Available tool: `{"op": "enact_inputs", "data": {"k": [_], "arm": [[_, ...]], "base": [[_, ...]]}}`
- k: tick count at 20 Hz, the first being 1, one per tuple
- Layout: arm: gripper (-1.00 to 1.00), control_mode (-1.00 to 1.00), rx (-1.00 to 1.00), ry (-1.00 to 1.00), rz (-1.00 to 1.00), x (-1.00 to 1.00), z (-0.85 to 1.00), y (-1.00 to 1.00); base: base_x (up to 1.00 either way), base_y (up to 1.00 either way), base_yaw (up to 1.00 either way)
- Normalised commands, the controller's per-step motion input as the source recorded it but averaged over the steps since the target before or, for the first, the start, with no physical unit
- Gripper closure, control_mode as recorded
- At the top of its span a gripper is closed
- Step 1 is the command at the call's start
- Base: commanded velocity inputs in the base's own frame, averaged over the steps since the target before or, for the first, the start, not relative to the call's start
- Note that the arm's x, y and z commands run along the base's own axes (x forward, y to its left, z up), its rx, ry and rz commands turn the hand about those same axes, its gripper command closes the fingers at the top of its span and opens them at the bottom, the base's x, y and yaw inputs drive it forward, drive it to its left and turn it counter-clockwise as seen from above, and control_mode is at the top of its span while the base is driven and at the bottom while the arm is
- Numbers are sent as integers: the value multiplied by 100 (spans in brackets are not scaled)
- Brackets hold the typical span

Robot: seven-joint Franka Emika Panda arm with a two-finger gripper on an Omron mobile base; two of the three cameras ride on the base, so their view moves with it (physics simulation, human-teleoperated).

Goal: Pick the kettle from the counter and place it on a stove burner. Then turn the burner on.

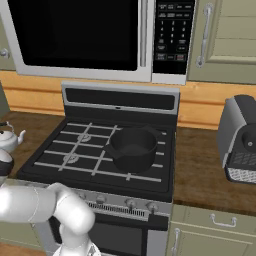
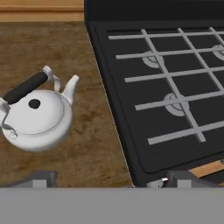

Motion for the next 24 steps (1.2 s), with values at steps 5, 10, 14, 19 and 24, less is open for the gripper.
{"op": "enact_inputs", "data": {"k": [5, 10, 14, 19, 24], "arm": [[-100, -100, 7, 0, 0, 14, -7, 0], [-100, -100, 4, 0, -3, 51, -29, 0], [-100, -100, 5, 1, -1, 52, -18, 0], [-100, -100, 5, 1, -1, 32, -10, 20], [-100, -100, 0, 9, -2, 31, -35, 54]], "base": [[0, 0, 0], [0, 0, 0], [0, 0, 0], [0, 0, 0], [0, 0, 0]]}}
